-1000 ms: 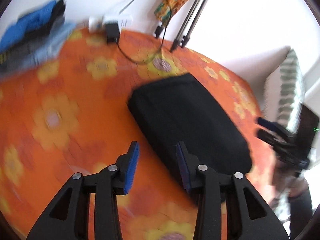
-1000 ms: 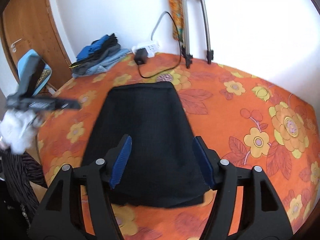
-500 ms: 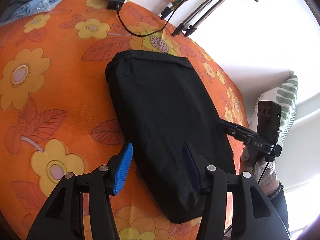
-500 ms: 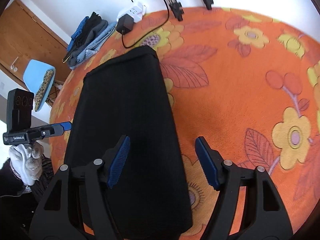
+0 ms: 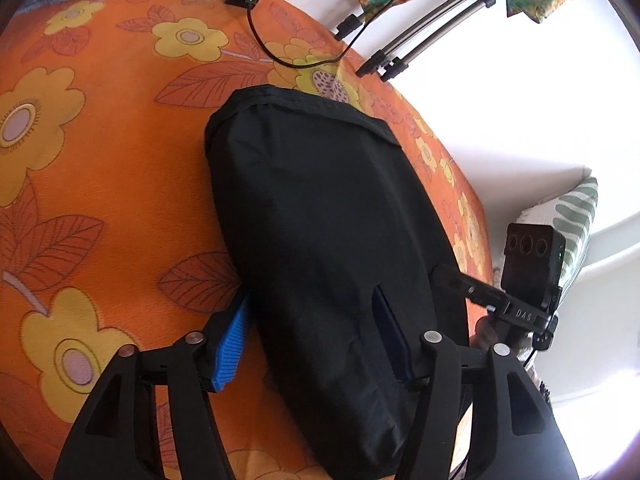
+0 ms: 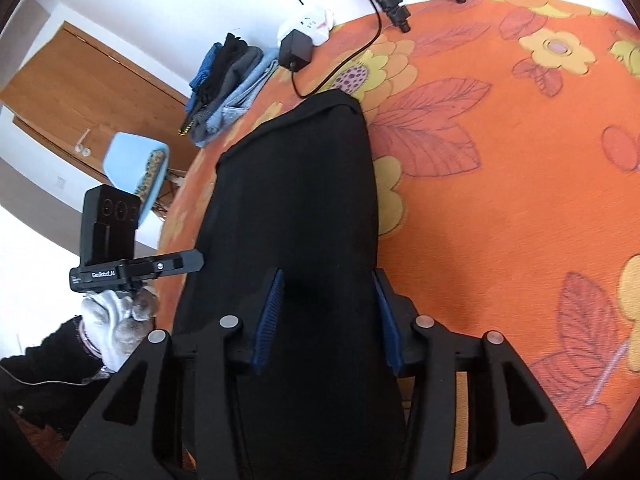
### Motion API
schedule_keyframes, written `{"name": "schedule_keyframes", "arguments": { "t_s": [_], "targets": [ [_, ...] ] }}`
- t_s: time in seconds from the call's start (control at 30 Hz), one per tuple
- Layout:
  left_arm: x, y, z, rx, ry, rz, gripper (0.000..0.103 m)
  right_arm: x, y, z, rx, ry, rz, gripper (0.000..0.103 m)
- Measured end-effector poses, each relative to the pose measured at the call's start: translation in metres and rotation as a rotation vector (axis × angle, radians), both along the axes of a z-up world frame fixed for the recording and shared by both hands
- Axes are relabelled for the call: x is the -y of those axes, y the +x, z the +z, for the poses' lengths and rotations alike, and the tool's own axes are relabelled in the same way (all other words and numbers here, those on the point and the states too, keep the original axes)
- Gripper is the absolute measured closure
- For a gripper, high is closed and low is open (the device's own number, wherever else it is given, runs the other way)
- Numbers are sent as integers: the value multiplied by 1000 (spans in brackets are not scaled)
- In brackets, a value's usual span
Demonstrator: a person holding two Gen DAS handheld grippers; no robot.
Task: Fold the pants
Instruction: 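Grasp the folded trousers' edge with the left gripper while the right gripper grasps beside it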
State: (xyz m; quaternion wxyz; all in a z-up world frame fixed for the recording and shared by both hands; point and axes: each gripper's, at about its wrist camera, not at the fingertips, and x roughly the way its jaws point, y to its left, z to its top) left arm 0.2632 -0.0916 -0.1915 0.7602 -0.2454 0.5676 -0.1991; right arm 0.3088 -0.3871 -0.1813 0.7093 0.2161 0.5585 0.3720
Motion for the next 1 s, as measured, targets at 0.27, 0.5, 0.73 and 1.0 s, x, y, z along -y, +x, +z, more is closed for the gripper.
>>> {"name": "schedule_keyframes", "arguments": {
  "t_s": [0.27,0.5,0.73,1.0],
  "targets": [
    [7,-2,3,53,96,-5,71,-23,-10,1,52,-63,-17,83],
    [11,-5,11,101,138,-9,84,-25,-15,3,57,-96,-63,85],
    [21,-13,36,198,141,-54,91,-34,-27,18,104,-128,-97,90],
    [31,-18,59,260,144,-109,93,-49,-41,39,188,-229,-129,92]
  ]
}}
